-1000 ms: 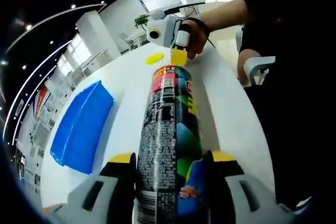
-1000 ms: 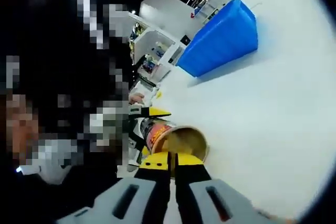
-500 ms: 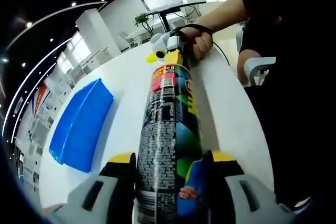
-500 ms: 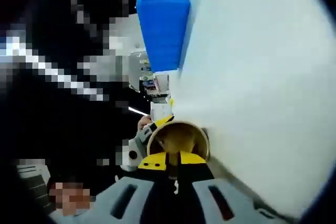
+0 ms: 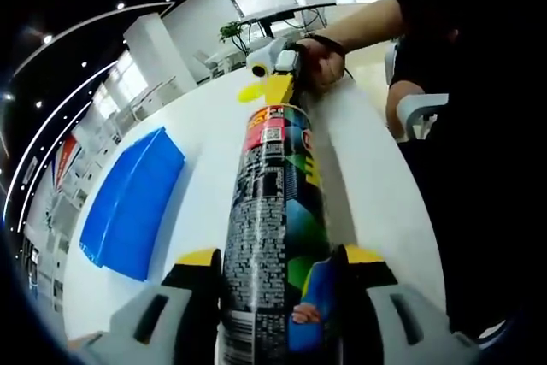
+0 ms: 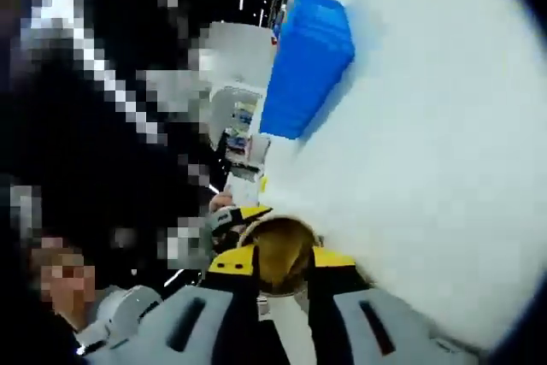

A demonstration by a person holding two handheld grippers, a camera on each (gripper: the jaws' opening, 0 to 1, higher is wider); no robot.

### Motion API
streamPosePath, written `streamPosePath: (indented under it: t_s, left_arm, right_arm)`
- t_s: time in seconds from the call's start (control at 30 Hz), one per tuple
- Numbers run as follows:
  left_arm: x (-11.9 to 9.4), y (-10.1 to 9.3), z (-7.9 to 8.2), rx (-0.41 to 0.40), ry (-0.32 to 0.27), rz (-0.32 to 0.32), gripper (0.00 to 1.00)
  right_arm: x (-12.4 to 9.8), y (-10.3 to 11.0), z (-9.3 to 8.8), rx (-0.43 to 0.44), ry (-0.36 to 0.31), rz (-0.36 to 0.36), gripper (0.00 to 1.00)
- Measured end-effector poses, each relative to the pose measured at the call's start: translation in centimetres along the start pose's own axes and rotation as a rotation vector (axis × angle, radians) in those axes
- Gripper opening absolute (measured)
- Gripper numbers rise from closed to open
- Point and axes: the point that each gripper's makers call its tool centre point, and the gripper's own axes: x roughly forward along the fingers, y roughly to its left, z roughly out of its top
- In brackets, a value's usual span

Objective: Open the lid of the chip container on the table, take out the chips, place them into the box in front of the container, and close the lid

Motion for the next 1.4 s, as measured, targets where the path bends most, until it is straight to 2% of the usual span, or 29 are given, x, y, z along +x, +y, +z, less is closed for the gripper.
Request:
streamPosePath:
  t_s: [0.07,0.1,0.17,0.2,0.27,0.3,0.37,0.47,0.5,0.57,0.93,1.07,1.1,1.13,1.17,1.2,1.27,1.4]
  left_arm:
    - [0.0,0.0,0.0,0.001,-0.004,0.002,0.55]
    - [0.0,0.0,0.1,0.002,-0.004,0.002,0.55]
    - [0.0,0.0,0.1,0.0,-0.003,0.0,0.55]
    - [0.0,0.0,0.1,-0.001,-0.003,-0.001,0.55]
    - [0.0,0.0,0.1,-0.001,-0.004,-0.002,0.55]
    - [-0.1,0.0,0.1,-0.001,-0.004,-0.003,0.55]
    - [-0.1,0.0,0.1,-0.001,-0.004,-0.004,0.55]
    - [-0.1,0.0,0.1,-0.002,-0.003,-0.005,0.55]
    - [-0.1,0.0,0.1,-0.002,-0.003,-0.004,0.55]
    - [-0.1,0.0,0.1,-0.001,-0.003,-0.004,0.55]
    - [-0.2,-0.1,0.0,-0.002,-0.004,-0.002,0.55]
    - [-0.2,-0.1,0.0,-0.001,-0.005,-0.001,0.55]
    - [-0.2,-0.1,0.1,-0.001,-0.005,-0.001,0.55]
    - [-0.2,-0.1,0.1,0.0,-0.004,0.0,0.55]
    - [-0.2,-0.3,0.2,0.012,-0.012,-0.007,0.55]
    - [-0.2,-0.4,0.2,0.011,-0.014,-0.01,0.55]
    - [-0.2,-0.5,0.3,0.017,-0.016,-0.01,0.55]
    - [-0.2,-0.6,0.3,0.018,-0.017,-0.009,0.55]
  right_arm:
    - [-1.2,0.5,1.7,-0.038,-0.063,0.024,0.13]
    - [-2.1,0.9,2.7,-0.067,-0.091,0.062,0.17]
    - [-3.0,2.2,3.1,-0.152,-0.102,0.122,0.35]
    - [-3.1,2.7,3.1,-0.179,-0.101,0.147,0.38]
    - [-3.6,4.3,2.4,-0.223,-0.078,0.221,0.32]
    - [-3.6,4.9,1.9,-0.247,-0.062,0.252,0.31]
    - [-3.3,6.0,0.4,-0.319,-0.017,0.299,0.38]
    - [-2.3,5.5,-1.4,-0.454,0.033,0.265,0.47]
    - [-1.6,5.2,-2.3,-0.489,0.065,0.246,0.46]
    - [-1.1,4.5,-2.9,-0.528,0.106,0.219,0.43]
    - [0.3,5.6,-3.0,-0.507,0.109,0.258,0.26]
    - [1.4,4.9,-3.4,-0.509,0.118,0.216,0.18]
    - [1.5,4.2,-3.4,-0.484,0.129,0.169,0.13]
    - [1.8,3.5,-3.2,-0.497,0.126,0.133,0.04]
    - [1.6,4.3,-3.8,-0.529,0.158,0.208,0.04]
    - [1.5,3.9,-3.8,-0.519,0.167,0.182,0.03]
    - [1.5,4.1,-3.9,-0.596,0.174,0.182,0.02]
    - [1.6,4.0,-4.0,-0.563,0.201,0.146,0.01]
